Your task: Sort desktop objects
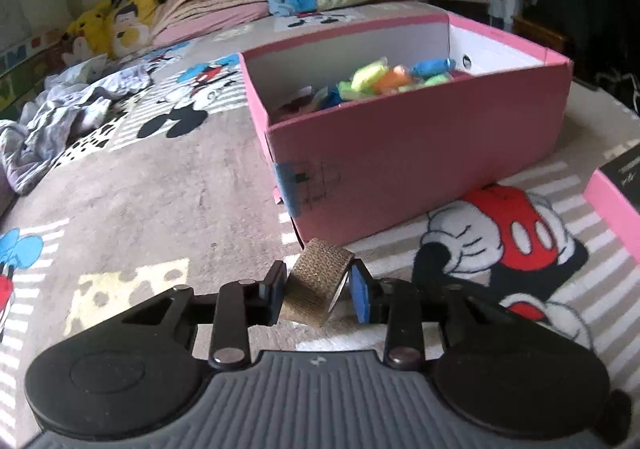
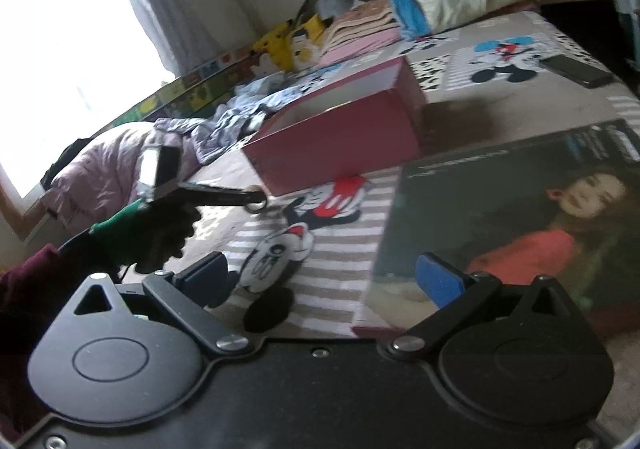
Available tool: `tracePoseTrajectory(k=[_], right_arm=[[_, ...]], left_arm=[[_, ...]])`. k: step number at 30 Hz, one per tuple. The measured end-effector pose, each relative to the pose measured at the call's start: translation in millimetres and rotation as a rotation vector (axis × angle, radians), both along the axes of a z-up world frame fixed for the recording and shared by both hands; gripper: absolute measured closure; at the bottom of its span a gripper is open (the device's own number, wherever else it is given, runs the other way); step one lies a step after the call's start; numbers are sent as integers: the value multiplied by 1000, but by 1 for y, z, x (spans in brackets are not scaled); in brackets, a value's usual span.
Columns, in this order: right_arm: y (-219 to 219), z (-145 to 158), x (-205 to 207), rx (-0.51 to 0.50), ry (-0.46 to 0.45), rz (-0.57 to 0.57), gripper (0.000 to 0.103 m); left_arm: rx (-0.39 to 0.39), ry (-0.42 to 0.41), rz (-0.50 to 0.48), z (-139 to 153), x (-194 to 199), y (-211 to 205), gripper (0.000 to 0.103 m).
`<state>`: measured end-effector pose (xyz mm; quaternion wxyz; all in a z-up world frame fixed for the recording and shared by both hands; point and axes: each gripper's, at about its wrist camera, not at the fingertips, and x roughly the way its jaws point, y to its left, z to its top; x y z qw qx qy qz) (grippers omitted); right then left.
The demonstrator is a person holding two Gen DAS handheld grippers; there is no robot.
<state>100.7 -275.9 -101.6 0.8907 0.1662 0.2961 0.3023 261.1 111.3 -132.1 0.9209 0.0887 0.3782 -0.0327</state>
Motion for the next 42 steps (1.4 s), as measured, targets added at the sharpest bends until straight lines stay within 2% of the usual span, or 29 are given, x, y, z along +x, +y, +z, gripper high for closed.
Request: tracePoseTrajectory(k=[3,11,19,29,31,32,33,39,42], right_arm=[[-11,0,0,18,4,-29,1],[-32,1,-2,34,-2,-100,1],[-53,4,-3,42,-14,-157,1],[-71,5,-4,41,-16,-211,1],[-76,5,-3,42,-17,-223,1],[-78,5,-3,42,-17,-231,1],[-81,5,-3,42,-17,-237,1],[-100,3,1,-7,-28,-299,1],[-119,0,5,-22,-33,-358,1]], left_arm=[[-26,-29,-2,17,-10,-4,71],[-26,-103,-14,57,-14,-13,71],[-48,-173,-16,91,18,-24,71],[-99,-103,37,78,86,-38,70],[-129,-75,35,72,94,-38,67],[-138,-68,35,70,96,-38,59],[-132,-83,44,69,94,-39,53],[-133,-138,35,69,61,-50,53],[-207,-121,-1,60,34,-66,53]])
